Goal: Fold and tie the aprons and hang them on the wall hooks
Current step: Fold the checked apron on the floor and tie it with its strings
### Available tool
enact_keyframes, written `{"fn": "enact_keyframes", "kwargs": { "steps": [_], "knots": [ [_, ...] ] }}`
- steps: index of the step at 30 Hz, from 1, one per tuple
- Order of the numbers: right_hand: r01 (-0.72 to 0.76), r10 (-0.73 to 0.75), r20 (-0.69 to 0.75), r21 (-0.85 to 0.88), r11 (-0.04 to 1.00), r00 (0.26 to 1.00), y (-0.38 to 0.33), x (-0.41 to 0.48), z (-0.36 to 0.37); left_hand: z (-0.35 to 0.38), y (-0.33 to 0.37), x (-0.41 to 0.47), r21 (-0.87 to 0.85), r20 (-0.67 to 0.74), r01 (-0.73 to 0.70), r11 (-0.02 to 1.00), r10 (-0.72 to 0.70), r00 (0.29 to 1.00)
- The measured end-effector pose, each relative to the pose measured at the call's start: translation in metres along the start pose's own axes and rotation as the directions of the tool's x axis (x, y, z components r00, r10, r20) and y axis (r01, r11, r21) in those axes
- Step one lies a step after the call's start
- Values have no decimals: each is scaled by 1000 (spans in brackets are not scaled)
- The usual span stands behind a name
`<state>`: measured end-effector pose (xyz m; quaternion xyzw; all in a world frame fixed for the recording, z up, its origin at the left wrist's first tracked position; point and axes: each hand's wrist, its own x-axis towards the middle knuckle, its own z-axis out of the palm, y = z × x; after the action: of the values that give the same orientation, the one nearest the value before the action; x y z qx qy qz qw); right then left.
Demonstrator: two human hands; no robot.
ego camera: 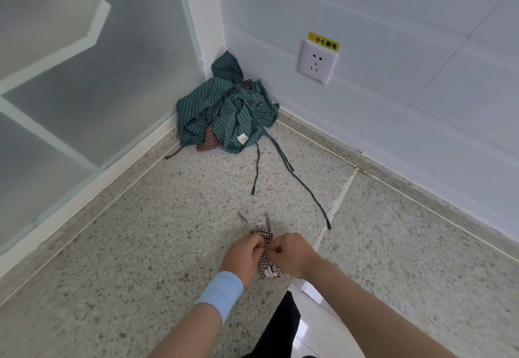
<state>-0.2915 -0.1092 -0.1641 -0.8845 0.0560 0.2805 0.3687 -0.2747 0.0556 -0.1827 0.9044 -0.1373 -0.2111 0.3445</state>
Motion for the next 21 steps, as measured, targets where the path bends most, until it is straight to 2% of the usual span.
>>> {"fn": "enact_keyframes", "kwargs": {
  "steps": [3, 6, 10, 13, 15, 18, 21],
  "knots": [
    [-72, 72, 105, -1, 997, 992, 1, -1, -8, -2, 2, -2, -66, 113, 53, 996, -45, 993],
    [-195, 160, 195, 176, 965, 968, 0, 0, -11, -1, 6, -4, -136, 148, 119, 984, -99, 984],
    [-326, 228, 282, 378, 866, 932, -2, -3, -17, -1, 10, -11, -317, 38, 215, 924, -214, 976],
    [-394, 273, 302, 490, 778, 913, -1, -1, -14, 2, 9, -14, -372, -3, 224, 901, -243, 970],
    [-409, 297, 290, 509, 757, 910, 0, 2, -11, 3, 11, -15, -372, 35, 235, 898, -239, 970],
    [-384, 271, 277, 556, 737, 922, 0, 3, -8, 2, 15, -13, -348, 5, 228, 909, -241, 970],
    [-321, 224, 234, 585, 745, 946, -1, 4, -9, -6, 17, -9, -208, 22, 207, 956, -207, 978]
  ]
}}
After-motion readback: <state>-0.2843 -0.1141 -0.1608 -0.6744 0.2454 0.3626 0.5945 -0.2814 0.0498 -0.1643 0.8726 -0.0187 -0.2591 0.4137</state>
